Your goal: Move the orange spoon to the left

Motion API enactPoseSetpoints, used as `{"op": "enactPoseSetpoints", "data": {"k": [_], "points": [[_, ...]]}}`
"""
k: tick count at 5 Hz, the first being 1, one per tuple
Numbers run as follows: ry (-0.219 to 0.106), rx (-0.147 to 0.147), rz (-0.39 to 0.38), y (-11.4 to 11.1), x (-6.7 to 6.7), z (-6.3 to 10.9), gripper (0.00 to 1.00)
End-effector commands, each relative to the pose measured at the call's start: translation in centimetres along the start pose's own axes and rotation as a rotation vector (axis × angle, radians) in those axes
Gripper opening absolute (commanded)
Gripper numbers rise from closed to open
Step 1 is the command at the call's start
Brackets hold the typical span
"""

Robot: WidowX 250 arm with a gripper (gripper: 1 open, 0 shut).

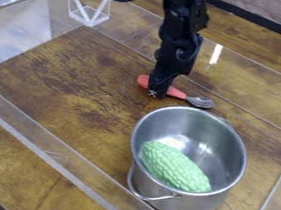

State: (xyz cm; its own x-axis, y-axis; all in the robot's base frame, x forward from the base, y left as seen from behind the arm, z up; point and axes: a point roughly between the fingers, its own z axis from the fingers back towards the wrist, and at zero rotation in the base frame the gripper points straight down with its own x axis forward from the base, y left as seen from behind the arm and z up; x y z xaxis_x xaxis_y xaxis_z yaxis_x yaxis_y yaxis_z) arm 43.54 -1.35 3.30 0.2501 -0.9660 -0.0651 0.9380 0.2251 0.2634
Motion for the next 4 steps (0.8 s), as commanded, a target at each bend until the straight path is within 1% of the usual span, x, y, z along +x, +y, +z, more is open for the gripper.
{"op": "enactPoseSetpoints", "data": {"k": [1, 2, 3, 4], "points": [[0.025, 0.053, 0.016, 2.0, -1.3, 4.4, 0.00], [0.078, 0.072, 0.032, 2.4, -1.7, 7.0, 0.00], [0.133, 0.101, 0.052, 2.7, -2.2, 9.6, 0.00], [0.198, 0.138, 0.137, 2.1, -3.5, 11.6, 0.00]]}}
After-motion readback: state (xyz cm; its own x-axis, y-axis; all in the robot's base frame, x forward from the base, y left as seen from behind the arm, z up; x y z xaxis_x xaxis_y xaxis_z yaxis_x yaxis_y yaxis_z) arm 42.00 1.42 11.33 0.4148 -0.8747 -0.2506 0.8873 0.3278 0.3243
